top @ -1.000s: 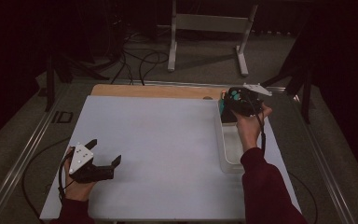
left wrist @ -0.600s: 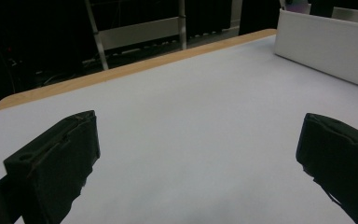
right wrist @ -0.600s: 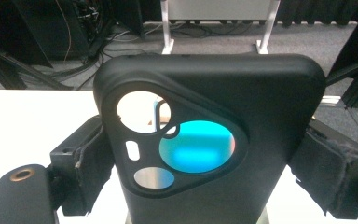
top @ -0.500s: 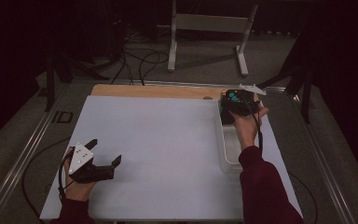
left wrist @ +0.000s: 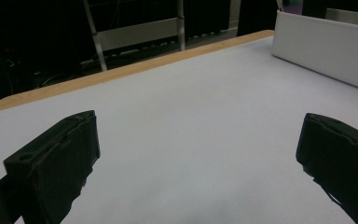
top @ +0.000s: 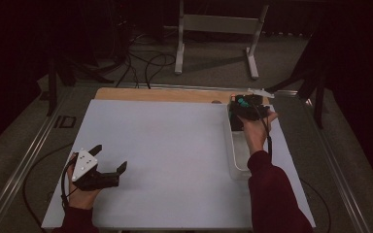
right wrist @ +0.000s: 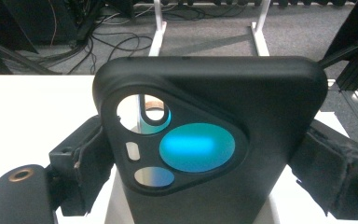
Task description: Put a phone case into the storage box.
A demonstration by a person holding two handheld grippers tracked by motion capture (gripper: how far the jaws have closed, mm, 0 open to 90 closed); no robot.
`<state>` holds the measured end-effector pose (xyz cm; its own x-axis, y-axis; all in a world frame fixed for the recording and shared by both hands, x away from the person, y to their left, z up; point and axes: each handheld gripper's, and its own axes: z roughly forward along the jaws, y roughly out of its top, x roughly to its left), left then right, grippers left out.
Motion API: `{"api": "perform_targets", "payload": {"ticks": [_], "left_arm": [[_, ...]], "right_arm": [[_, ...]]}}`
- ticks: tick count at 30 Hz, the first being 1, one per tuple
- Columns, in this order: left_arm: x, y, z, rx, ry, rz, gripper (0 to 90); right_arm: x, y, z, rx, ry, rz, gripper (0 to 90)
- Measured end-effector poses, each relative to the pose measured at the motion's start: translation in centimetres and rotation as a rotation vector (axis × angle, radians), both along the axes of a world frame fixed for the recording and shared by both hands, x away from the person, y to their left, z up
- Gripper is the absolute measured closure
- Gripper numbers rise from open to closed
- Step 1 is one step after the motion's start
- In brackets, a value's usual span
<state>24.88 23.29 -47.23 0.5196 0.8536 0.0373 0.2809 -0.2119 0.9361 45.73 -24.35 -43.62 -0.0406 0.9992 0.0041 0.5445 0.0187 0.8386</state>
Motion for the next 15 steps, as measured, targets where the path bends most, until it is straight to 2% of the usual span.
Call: {"api": "perform_targets", "payload": {"ticks": [3, 5, 9, 15], "left_arm": [[0.01, -0.01, -0.01, -0.001, 0.000, -0.003, 0.0], [0.01, -0.01, -0.02, -0.001, 0.000, -0.003, 0.0], [0.00, 0.02, 0.01, -0.005, -0.001, -0.003, 0.0], [0.00, -0.07, 0.02, -0.002, -0.001, -0.007, 0.0]], "right_arm": [[0.65, 0.49, -0.35, -0.023, 0.042, 0.007, 12.0], [0.75, 0.54, -0.47, -0.033, 0.052, 0.006, 11.9], [0.91, 0.40, -0.51, -0.027, 0.048, -0.021, 9.0], [0.89, 0.20, -0.27, -0.022, 0.030, -0.006, 8.0]]}}
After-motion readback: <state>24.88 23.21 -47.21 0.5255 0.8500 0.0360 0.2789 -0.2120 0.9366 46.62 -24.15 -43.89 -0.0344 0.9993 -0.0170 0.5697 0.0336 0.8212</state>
